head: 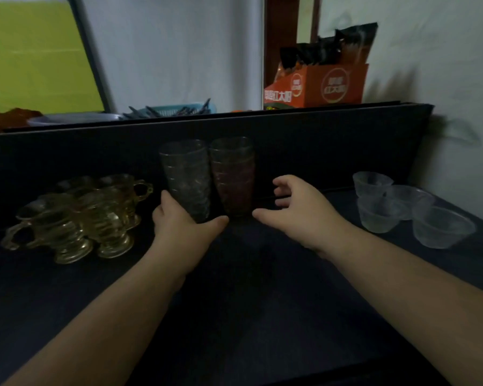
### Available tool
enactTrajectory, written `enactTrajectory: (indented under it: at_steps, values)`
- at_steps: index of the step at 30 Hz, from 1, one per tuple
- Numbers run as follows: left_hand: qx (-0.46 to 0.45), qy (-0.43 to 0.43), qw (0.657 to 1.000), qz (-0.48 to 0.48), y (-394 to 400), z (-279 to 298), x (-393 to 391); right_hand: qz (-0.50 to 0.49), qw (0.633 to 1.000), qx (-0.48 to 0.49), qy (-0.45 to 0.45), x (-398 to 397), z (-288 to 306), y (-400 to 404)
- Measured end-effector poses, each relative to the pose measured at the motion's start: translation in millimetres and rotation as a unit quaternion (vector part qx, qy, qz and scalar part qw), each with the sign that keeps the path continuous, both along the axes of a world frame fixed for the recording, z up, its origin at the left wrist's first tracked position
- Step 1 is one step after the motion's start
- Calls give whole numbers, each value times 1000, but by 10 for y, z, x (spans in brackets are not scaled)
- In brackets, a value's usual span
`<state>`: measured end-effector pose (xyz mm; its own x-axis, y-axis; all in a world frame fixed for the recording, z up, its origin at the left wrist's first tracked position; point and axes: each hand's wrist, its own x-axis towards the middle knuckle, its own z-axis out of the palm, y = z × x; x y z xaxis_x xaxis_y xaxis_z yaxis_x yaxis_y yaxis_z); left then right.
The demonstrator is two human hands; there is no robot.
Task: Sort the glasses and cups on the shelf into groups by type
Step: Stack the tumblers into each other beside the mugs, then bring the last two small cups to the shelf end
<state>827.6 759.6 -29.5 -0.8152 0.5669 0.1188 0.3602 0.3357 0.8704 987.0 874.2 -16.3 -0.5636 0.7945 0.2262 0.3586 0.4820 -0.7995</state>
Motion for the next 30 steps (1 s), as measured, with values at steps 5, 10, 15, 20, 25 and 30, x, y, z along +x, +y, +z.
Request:
enactTrajectory:
  at_steps: [5,10,15,20,25,30]
  values:
    - [-31,107,988,-107,-17,108,602,-24,995,96,-4,692,104,-124]
    - [-49,139,958,-246,317,91,1264,-91,984,152,11,1410,165,-49]
    - [-58,154,939,-303,736,86,1736,-134,973,186,7,1998,159,106]
    - [-88,154,931,-319,1192,87,1944,-185,961,202,-27,2258,4,309]
    - [-98,176,924,-326,1467,38,1901,-232,951,145,-146,2311,-136,566]
    - [-77,184,911,-360,1589,-5,1749,-224,954,73,-182,2202,-202,709]
